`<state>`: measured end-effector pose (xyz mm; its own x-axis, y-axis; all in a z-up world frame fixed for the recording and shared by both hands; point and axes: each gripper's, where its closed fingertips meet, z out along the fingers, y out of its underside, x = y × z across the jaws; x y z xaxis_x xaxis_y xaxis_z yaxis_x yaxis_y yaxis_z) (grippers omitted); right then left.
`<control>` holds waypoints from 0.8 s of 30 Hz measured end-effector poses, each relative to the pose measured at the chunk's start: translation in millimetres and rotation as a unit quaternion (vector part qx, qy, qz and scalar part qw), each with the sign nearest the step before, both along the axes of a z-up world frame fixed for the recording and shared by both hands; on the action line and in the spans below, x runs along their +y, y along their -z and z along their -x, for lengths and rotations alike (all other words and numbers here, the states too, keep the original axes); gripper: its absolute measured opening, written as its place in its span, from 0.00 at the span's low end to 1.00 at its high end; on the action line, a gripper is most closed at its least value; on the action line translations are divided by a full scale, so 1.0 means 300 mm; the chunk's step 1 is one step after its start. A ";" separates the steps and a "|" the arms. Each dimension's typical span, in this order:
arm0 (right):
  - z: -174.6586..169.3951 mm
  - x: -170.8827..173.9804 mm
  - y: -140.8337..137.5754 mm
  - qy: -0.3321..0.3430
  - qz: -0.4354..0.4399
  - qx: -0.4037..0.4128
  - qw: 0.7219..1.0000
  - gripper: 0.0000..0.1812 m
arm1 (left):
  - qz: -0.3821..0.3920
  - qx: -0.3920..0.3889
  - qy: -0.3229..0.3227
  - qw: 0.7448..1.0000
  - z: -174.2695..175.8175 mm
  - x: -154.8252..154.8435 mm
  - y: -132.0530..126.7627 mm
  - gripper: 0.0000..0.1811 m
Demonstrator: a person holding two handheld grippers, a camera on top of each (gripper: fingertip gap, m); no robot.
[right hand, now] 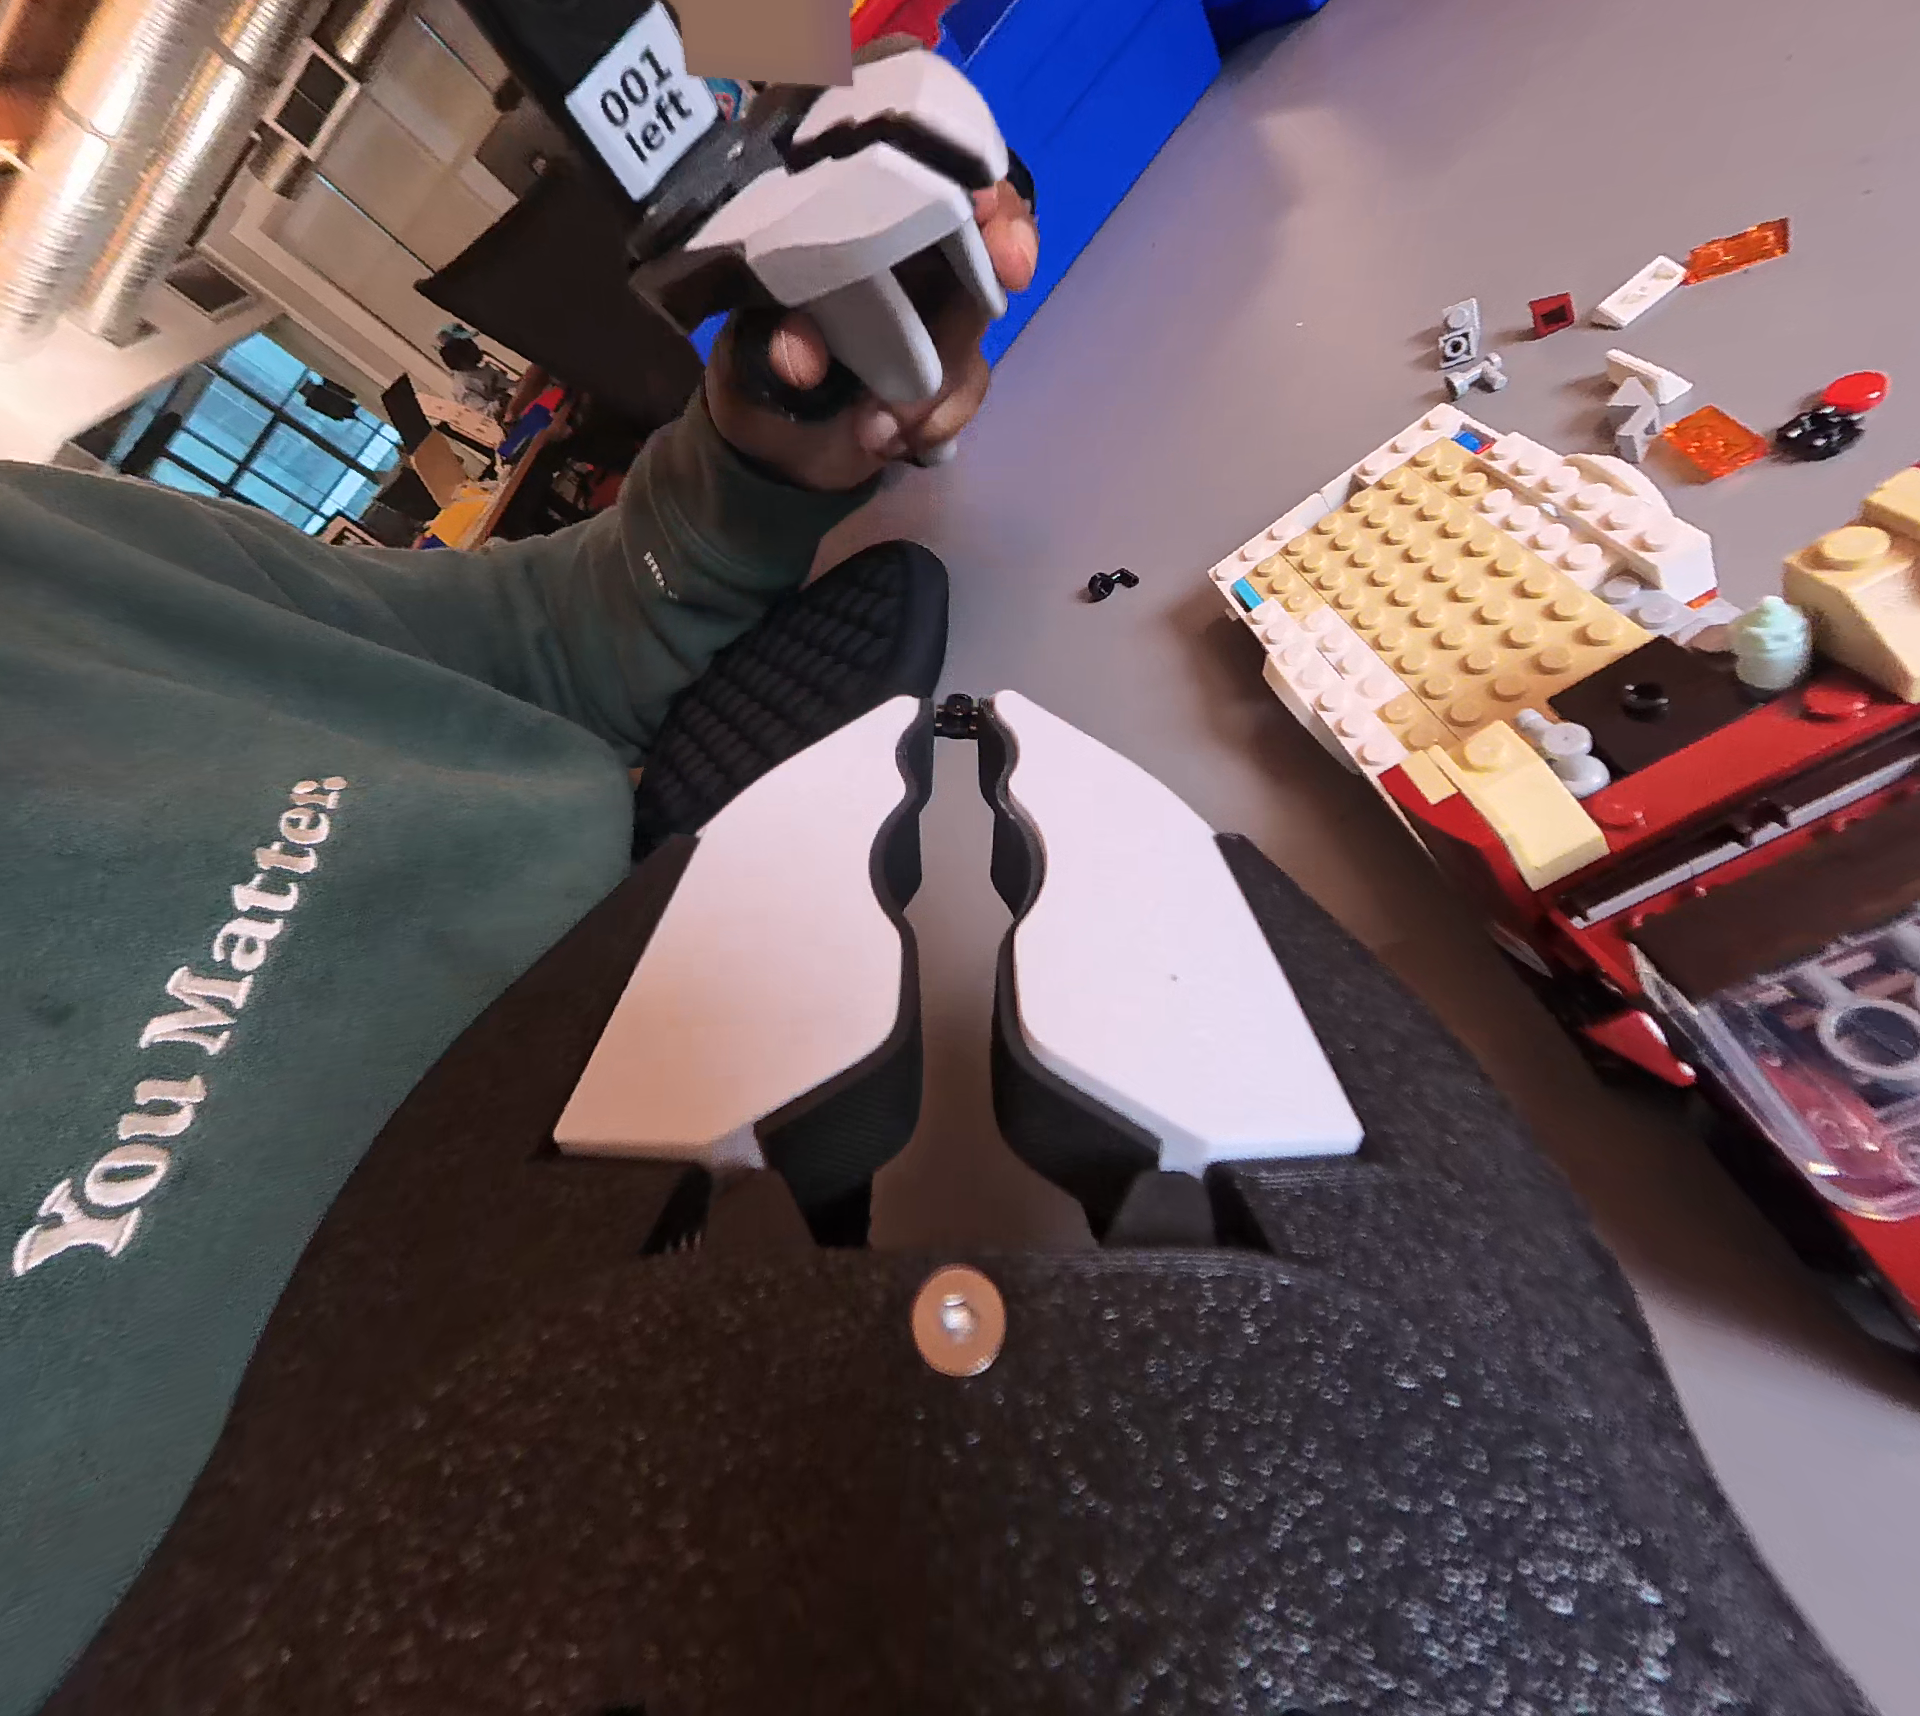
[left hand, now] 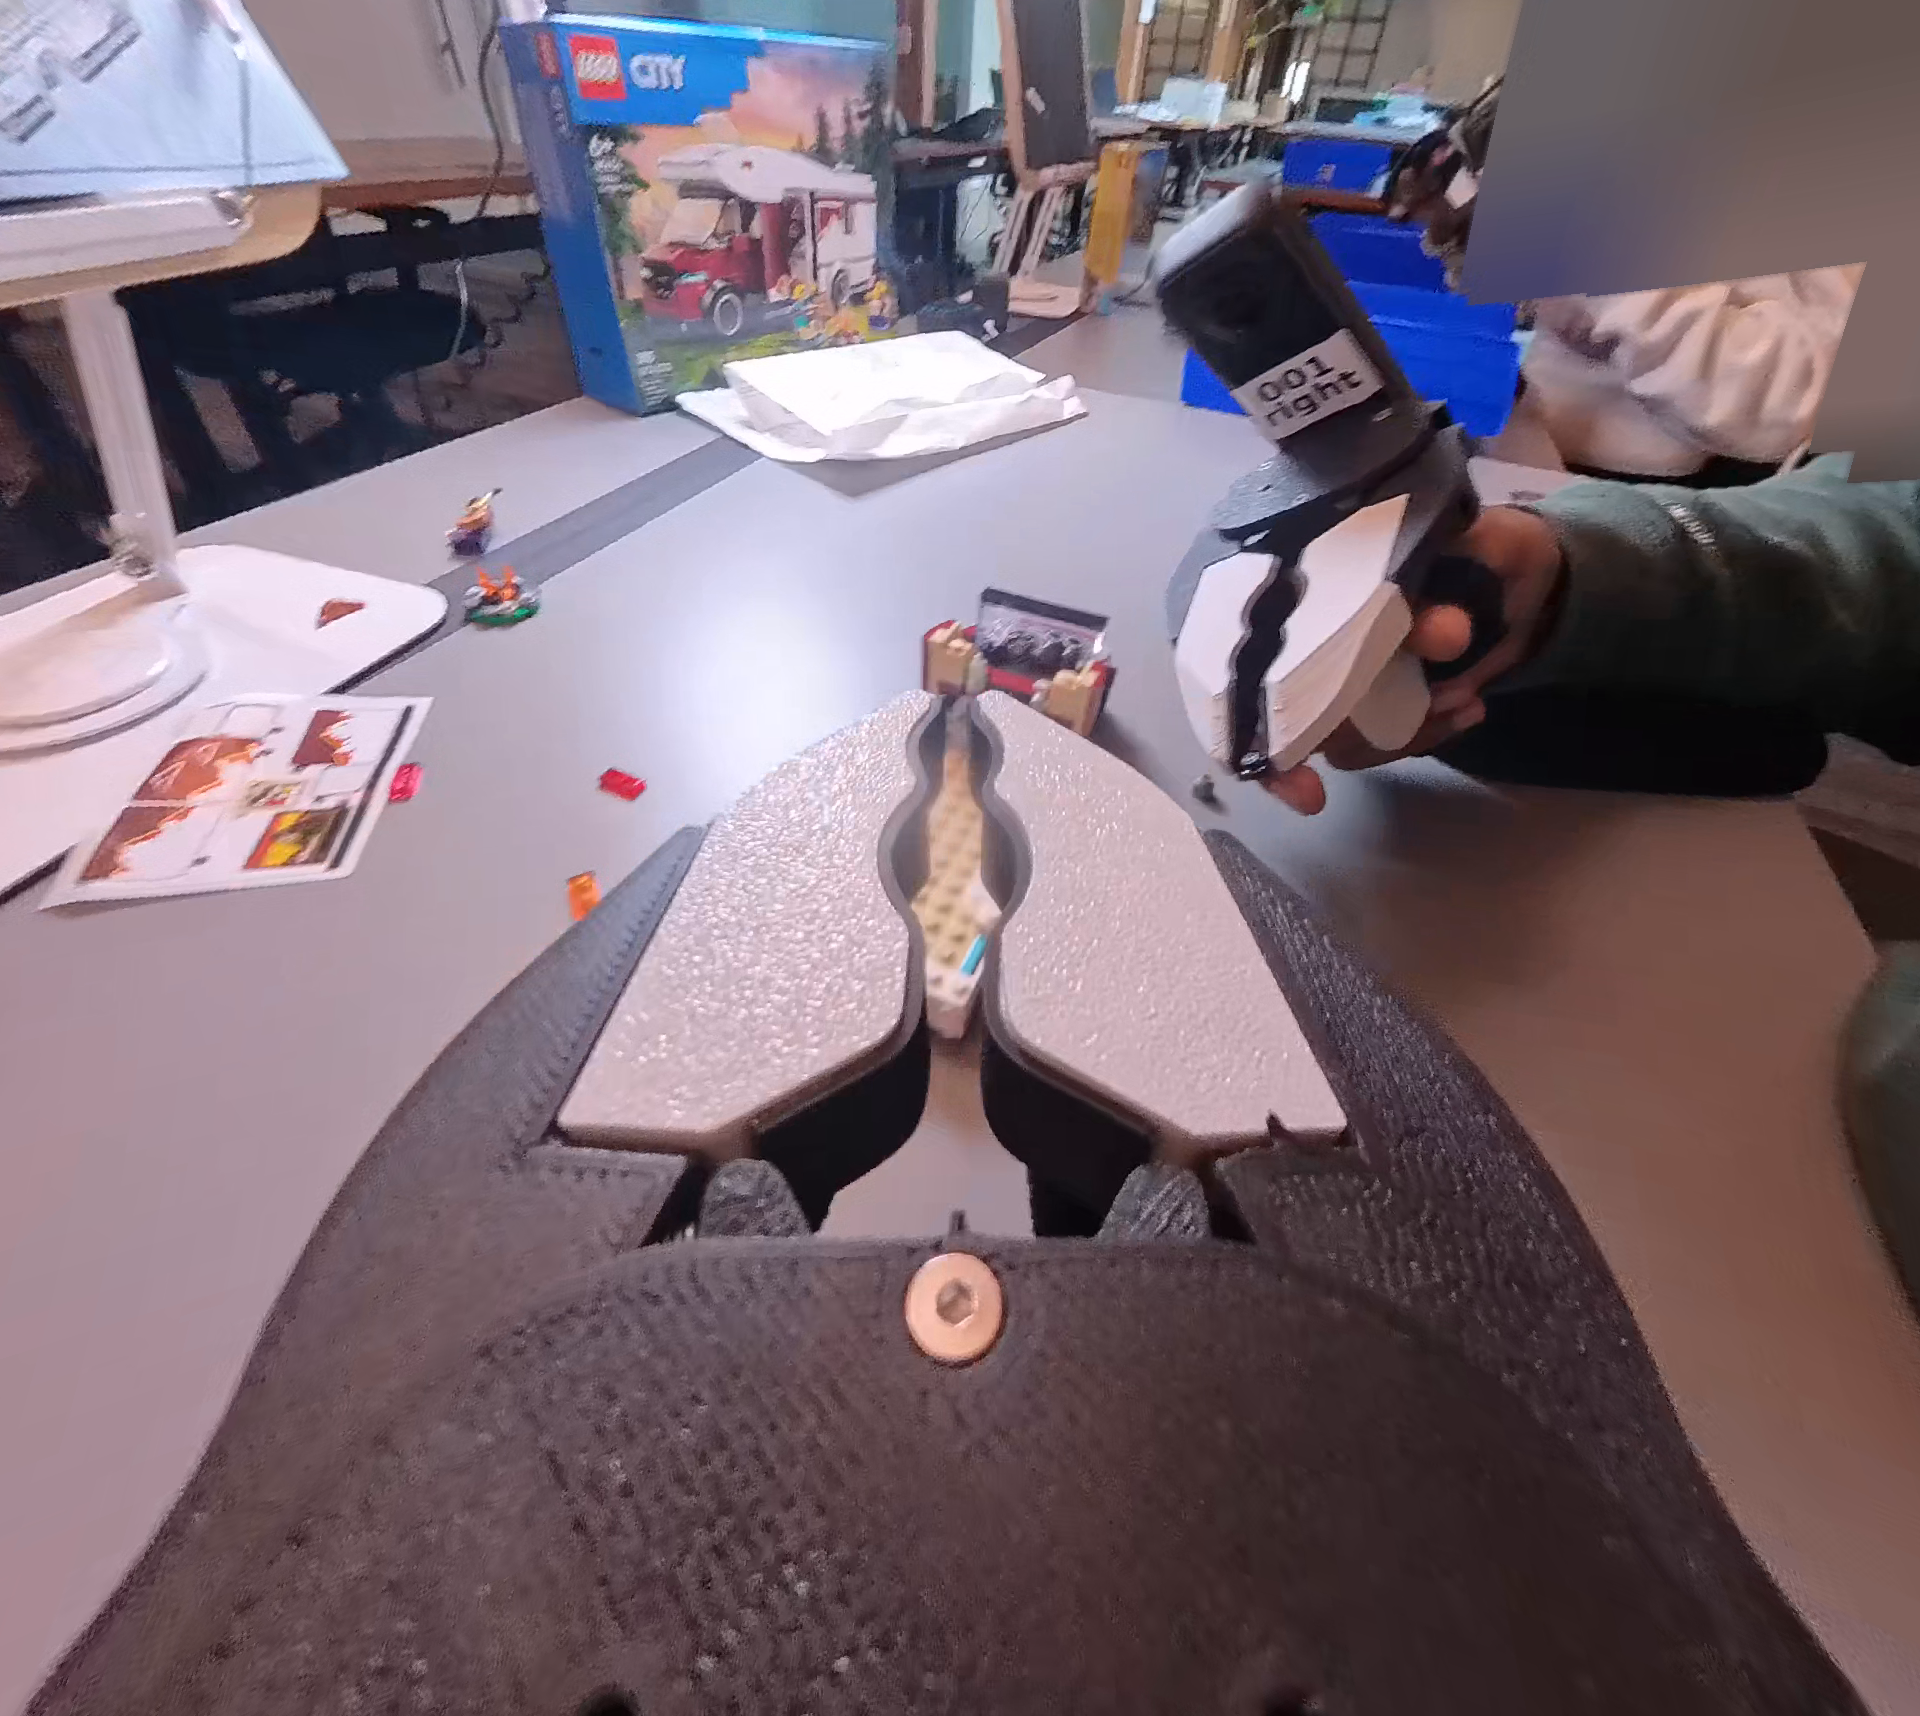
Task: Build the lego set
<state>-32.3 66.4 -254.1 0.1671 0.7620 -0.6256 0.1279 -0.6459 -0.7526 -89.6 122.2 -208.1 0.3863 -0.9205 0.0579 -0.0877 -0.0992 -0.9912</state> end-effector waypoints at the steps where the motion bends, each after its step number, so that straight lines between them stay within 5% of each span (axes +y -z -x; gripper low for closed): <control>1: -0.001 0.002 0.003 0.002 -0.003 -0.004 1.000 0.04 | 0.006 0.014 -0.008 1.000 0.022 0.019 0.007 0.03; 6: -0.008 0.015 0.018 0.014 -0.022 -0.024 0.999 0.04 | 0.062 0.122 -0.024 0.990 0.138 0.078 0.109 0.06; 13: -0.008 0.021 0.044 0.021 -0.043 -0.055 0.997 0.04 | 0.142 0.298 0.071 0.941 0.171 -0.055 0.327 0.10; 24: -0.009 0.021 0.063 0.020 -0.053 -0.075 0.996 0.04 | 0.110 0.371 0.104 0.916 0.122 -0.113 0.407 0.07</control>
<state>-29.6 72.6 -272.9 0.2831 0.8134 -0.5082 0.2194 -0.5708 -0.7913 -126.1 88.2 -330.1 0.2126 -0.9762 0.0429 -0.7685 -0.1941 -0.6097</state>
